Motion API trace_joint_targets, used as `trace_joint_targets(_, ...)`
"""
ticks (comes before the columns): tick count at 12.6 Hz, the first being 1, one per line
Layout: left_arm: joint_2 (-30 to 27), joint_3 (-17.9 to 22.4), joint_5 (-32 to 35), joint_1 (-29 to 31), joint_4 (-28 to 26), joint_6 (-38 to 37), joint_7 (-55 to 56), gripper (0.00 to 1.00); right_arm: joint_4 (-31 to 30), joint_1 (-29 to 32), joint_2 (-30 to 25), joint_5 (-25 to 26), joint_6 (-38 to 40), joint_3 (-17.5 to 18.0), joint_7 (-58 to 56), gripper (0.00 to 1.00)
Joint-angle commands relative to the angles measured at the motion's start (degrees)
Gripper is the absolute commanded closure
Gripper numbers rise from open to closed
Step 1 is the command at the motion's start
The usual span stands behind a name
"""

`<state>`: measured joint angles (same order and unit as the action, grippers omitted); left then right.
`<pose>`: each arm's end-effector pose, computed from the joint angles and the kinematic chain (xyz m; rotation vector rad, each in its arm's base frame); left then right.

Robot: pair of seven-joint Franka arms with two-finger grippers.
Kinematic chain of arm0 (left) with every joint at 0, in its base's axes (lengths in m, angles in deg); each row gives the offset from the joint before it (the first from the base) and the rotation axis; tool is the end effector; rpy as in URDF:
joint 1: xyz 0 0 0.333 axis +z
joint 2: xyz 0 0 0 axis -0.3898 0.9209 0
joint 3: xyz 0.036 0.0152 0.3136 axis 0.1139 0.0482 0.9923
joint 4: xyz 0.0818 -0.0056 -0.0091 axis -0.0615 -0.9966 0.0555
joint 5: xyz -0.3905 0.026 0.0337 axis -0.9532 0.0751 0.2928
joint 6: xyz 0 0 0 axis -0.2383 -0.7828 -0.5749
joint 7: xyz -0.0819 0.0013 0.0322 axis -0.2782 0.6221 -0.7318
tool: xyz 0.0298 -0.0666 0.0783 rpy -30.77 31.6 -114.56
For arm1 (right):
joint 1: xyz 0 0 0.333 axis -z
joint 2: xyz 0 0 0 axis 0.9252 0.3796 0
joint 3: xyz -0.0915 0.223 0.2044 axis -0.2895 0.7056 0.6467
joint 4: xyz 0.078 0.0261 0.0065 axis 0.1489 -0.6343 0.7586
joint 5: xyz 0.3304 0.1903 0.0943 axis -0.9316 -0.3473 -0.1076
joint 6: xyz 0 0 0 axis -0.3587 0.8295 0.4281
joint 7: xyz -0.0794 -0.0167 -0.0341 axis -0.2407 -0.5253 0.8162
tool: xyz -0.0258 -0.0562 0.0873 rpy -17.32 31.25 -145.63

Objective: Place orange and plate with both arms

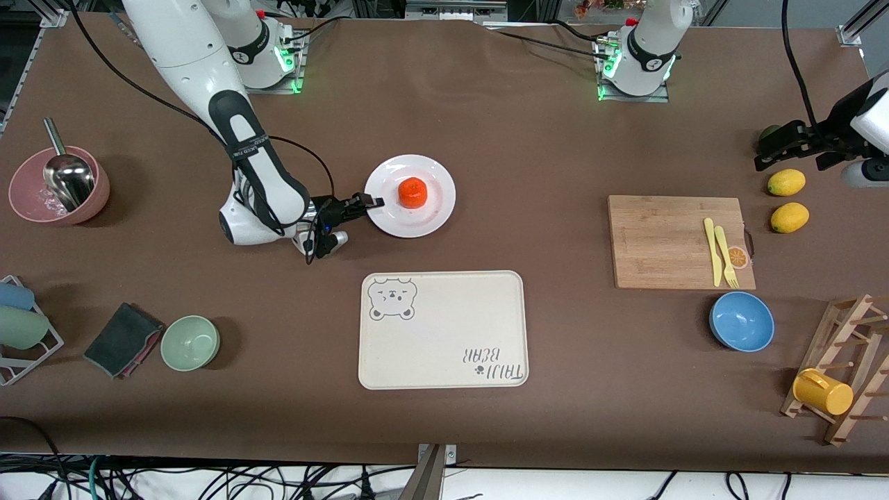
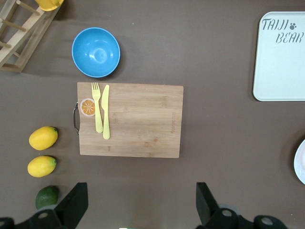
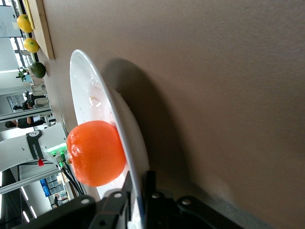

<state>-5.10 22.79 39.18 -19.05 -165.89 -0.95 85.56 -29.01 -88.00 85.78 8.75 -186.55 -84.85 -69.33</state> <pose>0.5535 -0.0013 0.6235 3.1181 0.0755 -0.1407 0.4906 0.2317 0.1149 -2.1600 -0.3056 0.4055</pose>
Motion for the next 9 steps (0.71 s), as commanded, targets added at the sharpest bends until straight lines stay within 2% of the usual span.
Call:
trace_joint_targets(1,-1.6,3.2,-0.9,-2.5,-3.5,3.1,-1.9,0.00,-0.3,0.5,-0.2,0.1,1.6,-0.3,-2.1,0.91)
trace_joint_targets(4,-1.2,3.2,-0.6,-2.5,-4.5,4.7,-3.7,0.00,0.2,1.7,-0.5,1.3,5.1,-0.5,-4.3,1.00)
trace_joint_targets(9,0.3,3.2,-0.6,-2.2,-4.3,4.4,-3.9,0.00,5.2,3.8,-0.8,1.3,9.6,-0.6,-3.6,1.00)
